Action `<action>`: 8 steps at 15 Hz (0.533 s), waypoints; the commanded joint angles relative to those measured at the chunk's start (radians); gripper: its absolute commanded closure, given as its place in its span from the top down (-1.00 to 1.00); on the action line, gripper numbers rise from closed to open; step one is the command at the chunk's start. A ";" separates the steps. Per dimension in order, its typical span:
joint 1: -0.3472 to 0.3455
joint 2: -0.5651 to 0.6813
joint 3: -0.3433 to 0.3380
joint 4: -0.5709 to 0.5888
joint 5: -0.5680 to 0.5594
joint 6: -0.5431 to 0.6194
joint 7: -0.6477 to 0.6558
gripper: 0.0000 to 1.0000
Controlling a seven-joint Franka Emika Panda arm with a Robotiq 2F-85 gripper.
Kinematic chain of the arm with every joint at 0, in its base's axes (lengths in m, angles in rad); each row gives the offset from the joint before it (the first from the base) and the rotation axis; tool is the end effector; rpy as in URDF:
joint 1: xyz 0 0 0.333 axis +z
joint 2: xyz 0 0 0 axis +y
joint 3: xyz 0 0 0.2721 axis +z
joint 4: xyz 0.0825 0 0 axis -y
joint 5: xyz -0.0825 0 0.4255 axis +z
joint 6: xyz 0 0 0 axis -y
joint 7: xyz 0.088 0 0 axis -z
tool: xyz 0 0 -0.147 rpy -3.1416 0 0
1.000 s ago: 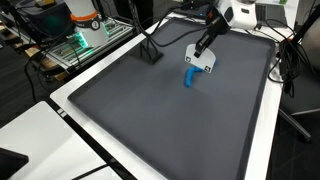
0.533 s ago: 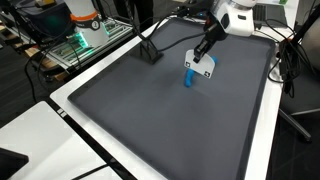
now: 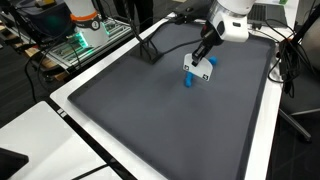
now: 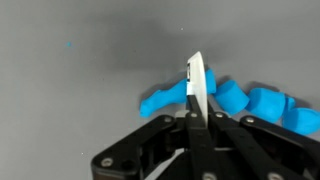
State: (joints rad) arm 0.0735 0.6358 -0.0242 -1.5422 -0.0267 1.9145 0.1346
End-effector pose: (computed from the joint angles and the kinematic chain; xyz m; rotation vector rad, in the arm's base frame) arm 0.6705 0.0309 0.1633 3.0514 -0.1071 -0.3973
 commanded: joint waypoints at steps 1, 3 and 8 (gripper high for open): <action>-0.005 -0.007 0.002 -0.044 -0.018 0.053 -0.015 -0.98; -0.006 -0.003 0.003 -0.049 -0.019 0.054 -0.019 -0.98; -0.008 0.010 0.007 -0.056 -0.019 0.032 -0.041 -0.98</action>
State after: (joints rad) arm 0.0735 0.6369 -0.0242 -1.5659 -0.0281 1.9363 0.1188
